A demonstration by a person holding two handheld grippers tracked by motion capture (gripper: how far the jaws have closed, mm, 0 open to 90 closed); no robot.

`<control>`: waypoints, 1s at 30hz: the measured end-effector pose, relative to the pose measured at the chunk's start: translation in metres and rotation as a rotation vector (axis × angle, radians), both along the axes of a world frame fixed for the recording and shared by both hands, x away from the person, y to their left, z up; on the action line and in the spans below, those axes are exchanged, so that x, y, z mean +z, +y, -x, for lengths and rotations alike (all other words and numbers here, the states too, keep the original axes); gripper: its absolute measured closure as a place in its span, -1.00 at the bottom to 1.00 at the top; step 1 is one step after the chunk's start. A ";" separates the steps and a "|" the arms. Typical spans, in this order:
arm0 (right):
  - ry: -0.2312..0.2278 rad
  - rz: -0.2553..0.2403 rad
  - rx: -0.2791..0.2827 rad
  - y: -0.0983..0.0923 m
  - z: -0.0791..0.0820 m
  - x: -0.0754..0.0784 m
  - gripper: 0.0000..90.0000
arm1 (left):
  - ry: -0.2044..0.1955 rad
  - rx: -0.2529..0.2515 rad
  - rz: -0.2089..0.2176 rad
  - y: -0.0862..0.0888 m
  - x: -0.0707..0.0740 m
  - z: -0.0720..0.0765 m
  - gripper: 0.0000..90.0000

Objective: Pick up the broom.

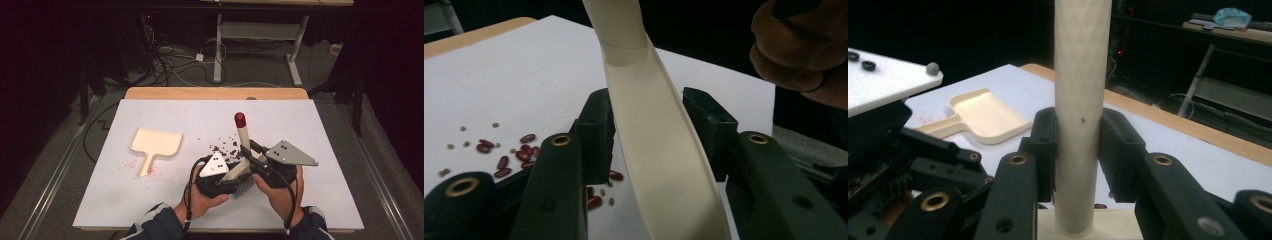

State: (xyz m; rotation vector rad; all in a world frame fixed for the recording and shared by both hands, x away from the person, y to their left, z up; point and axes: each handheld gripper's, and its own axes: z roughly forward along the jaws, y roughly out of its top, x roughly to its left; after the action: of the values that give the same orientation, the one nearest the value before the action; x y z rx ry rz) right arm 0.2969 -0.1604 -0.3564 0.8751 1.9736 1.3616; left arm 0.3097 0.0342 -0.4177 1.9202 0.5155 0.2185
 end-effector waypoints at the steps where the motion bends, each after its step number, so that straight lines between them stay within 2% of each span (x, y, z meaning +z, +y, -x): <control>1: -0.001 -0.003 0.006 -0.001 0.000 0.001 0.58 | 0.003 -0.006 0.006 0.003 0.001 -0.001 0.32; 4: 0.007 -0.029 0.070 -0.006 -0.002 0.004 0.57 | 0.016 -0.038 -0.005 0.011 0.004 -0.005 0.38; 6: 0.029 -0.045 0.144 -0.011 -0.005 0.005 0.56 | 0.011 -0.063 -0.026 0.017 0.006 -0.006 0.40; 9: 0.056 -0.029 0.253 -0.021 -0.010 0.008 0.43 | -0.013 -0.104 -0.073 0.023 0.009 -0.006 0.46; 12: 0.071 0.040 0.343 -0.028 -0.011 0.009 0.28 | -0.030 -0.147 -0.133 0.029 0.009 -0.002 0.46; 13: 0.081 0.067 0.386 -0.030 -0.011 0.008 0.25 | -0.028 -0.153 -0.141 0.032 0.008 0.000 0.46; 14: 0.099 0.099 0.415 -0.031 -0.010 0.007 0.20 | -0.024 -0.163 -0.144 0.034 0.008 0.002 0.46; 16: 0.104 0.143 0.458 -0.033 -0.007 0.002 0.12 | -0.033 -0.177 -0.167 0.039 0.008 0.006 0.46; 19: 0.140 0.201 0.526 -0.031 -0.006 -0.008 -0.01 | -0.023 -0.203 -0.167 0.050 0.006 0.010 0.46; 21: 0.166 0.272 0.555 -0.026 -0.006 -0.017 -0.15 | -0.023 -0.233 -0.176 0.054 0.006 0.013 0.46; 23: 0.185 0.296 0.587 -0.019 -0.007 -0.026 -0.18 | -0.024 -0.269 -0.185 0.057 0.005 0.017 0.46; 25: 0.206 0.323 0.619 -0.011 -0.009 -0.034 -0.20 | -0.021 -0.303 -0.196 0.058 0.004 0.021 0.46; 26: 0.210 0.342 0.639 -0.007 -0.009 -0.038 -0.16 | -0.024 -0.302 -0.202 0.059 0.004 0.022 0.46; 28: 0.221 0.370 0.691 -0.001 -0.008 -0.045 0.01 | -0.021 -0.309 -0.202 0.062 0.003 0.022 0.46; 30: 0.253 0.379 0.747 0.004 -0.008 -0.051 0.21 | -0.022 -0.336 -0.203 0.065 0.004 0.022 0.46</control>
State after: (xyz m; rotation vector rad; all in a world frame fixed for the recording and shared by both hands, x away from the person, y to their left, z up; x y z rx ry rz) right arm 0.3050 -0.1568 -0.4071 0.1187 2.7995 1.1931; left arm 0.2873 0.0996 -0.4141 2.1656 0.1545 0.0752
